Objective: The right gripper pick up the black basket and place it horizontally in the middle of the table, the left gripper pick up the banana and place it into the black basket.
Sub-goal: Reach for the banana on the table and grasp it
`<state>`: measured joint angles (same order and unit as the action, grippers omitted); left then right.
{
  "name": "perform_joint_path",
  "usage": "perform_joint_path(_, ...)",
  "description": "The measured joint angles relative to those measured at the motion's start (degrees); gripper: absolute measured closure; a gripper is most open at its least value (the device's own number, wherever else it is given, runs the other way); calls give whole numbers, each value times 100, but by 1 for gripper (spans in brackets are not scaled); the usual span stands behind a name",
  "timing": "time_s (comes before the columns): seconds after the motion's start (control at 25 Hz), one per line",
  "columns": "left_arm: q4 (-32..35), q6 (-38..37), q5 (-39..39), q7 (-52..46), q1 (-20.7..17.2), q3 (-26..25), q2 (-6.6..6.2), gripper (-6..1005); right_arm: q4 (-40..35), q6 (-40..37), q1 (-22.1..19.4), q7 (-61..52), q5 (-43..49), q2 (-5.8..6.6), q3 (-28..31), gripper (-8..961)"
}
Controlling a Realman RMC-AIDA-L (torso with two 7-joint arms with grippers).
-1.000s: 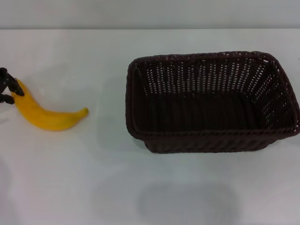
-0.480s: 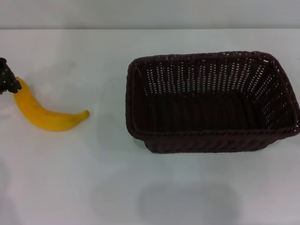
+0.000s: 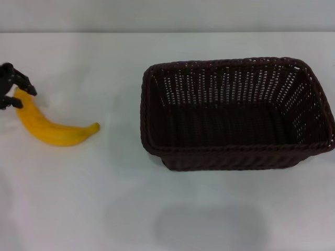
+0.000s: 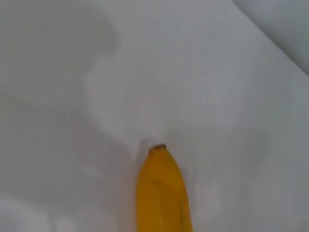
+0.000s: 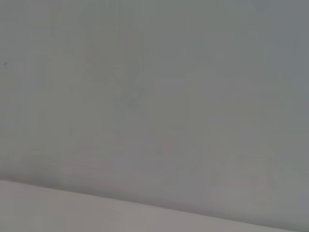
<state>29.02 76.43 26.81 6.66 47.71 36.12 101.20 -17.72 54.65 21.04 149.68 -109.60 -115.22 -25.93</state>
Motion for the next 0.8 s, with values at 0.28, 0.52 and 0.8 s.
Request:
perform_joint_path(0.28, -448, -496, -265, -11, 205, -3, 129, 456, 53, -15, 17, 123, 0, 0, 0, 250)
perform_joint_path(0.52, -476, -359, -264, -168, 209, -5, 140, 351, 56, -31, -14, 127, 0, 0, 0, 250)
perform_joint_path(0.8, 128, 178, -307, -386, 180, -17, 103, 185, 7, -67, -67, 135, 0, 9, 11, 250)
